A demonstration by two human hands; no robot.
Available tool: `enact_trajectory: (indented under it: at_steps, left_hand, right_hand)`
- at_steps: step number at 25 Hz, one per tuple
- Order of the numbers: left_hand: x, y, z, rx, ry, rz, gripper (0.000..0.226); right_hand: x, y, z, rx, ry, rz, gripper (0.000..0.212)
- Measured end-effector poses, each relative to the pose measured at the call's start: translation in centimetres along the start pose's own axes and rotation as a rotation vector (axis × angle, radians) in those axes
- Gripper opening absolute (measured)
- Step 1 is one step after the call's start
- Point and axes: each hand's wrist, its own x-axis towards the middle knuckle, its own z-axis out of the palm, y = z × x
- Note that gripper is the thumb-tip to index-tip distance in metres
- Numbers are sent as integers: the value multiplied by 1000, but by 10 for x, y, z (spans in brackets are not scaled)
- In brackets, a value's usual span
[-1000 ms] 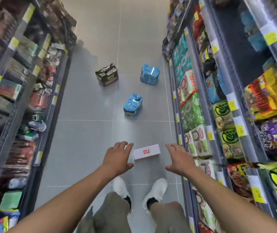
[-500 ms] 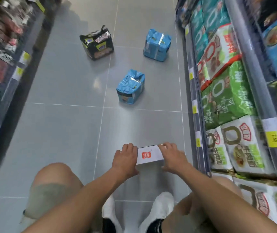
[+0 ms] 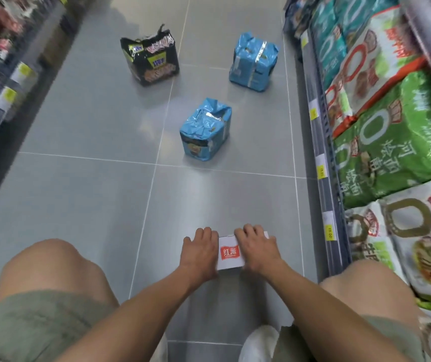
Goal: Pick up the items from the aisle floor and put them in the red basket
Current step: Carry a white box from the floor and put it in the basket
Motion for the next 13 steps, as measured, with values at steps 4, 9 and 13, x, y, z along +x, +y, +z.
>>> enact_trajectory:
  at_steps: [4,9,13]
  left_hand:
    - [-69,-7,-106,35,5,48,79]
    - [-174,-15,-268,61,20,51,75]
    - [-258,-16,-391,76,42,53,79]
  right_hand:
    - [-70,-12,-95,58,-12,-14,96]
    - [-174,-25,-253,79,-13,-44,94]
    - [-264,-36,-375,112,11,-69,93]
